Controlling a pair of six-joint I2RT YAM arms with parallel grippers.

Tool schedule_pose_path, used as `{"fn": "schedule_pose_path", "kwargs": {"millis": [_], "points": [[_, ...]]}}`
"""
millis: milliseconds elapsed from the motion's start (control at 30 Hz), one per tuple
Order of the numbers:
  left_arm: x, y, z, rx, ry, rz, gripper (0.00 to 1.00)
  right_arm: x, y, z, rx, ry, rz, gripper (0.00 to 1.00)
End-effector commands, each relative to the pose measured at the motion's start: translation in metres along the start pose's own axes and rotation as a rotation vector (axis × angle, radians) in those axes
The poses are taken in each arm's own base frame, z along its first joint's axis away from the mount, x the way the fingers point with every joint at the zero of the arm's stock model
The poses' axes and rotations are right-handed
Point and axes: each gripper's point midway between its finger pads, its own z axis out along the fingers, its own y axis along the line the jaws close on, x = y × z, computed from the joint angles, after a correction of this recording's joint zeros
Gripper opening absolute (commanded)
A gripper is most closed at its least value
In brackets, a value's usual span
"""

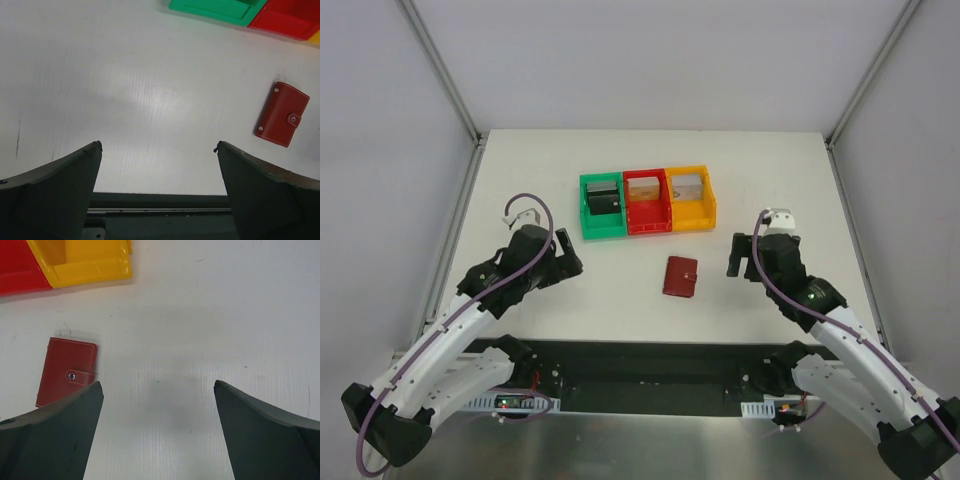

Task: Take the credit cards out of the card holder
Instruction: Pick up the card holder from the center of the board.

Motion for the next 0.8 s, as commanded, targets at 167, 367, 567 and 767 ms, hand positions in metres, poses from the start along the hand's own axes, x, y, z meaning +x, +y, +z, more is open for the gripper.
{"fn": "schedule_pose_path", "kwargs": {"millis": [167,367,567,767], "points": [[0.004,0.007,0.004,-0.024,0.011,0.034,0.99,-0.018,0.004,-0.009,-0.029,-0.033,-0.03,0.96],[0.007,0.009,0.007,-0.034,0.023,0.064,0.99,-0.016,0.006,-0.008,-0.034,-0.016,-0.037,0.96],[0.0,0.008,0.002,-0.007,-0.018,0.091,0.99,-0.01,0.012,-0.005,-0.056,0.023,-0.046,0.96],[0.013,-0.013,-0.001,0.124,0.04,0.174,0.97,0.009,0.01,0.003,0.002,0.116,-0.074,0.97]]}}
